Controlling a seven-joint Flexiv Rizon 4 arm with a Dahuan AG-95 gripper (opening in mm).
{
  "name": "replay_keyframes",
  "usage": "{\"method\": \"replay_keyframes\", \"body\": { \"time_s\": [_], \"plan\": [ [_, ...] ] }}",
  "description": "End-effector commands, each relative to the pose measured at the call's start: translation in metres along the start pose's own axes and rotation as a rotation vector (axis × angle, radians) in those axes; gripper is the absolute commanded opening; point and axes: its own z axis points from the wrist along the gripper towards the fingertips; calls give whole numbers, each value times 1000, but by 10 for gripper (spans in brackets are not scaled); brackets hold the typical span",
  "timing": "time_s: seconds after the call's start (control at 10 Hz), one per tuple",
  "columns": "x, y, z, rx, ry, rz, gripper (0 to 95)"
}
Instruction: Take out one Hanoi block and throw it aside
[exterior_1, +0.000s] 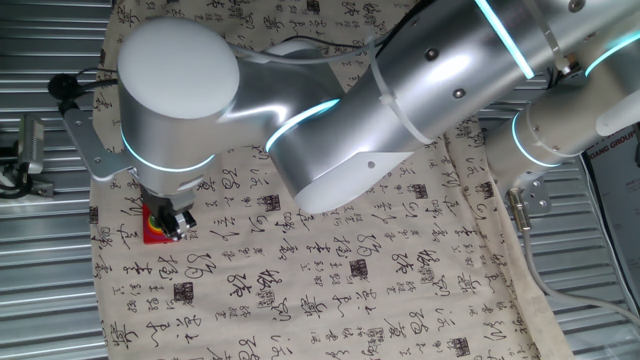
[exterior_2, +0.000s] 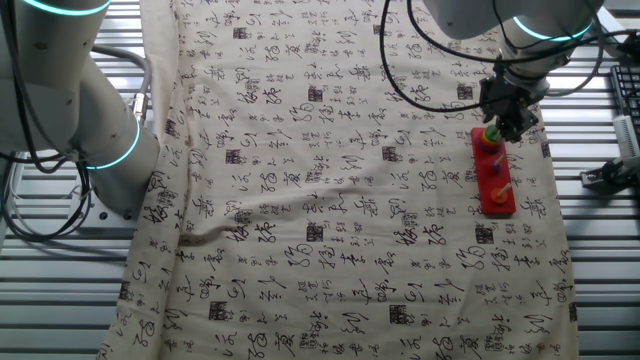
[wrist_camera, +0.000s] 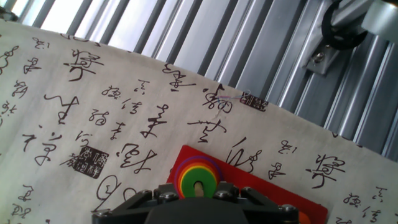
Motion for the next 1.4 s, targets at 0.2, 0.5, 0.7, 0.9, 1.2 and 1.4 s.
{"method": "replay_keyframes", "body": {
  "time_s": [0.2, 0.5, 0.7, 0.9, 1.2, 1.4],
  "plan": [
    [0, 0, 1, 0, -1, -1, 380],
    [0, 0, 1, -1, 1, -1, 380],
    [0, 0, 1, -3, 8, -1, 380],
    [0, 0, 1, -6, 15, 1, 380],
    [-1, 0, 1, -6, 19, 2, 380],
    [0, 0, 2, -5, 20, 2, 380]
  ]
}}
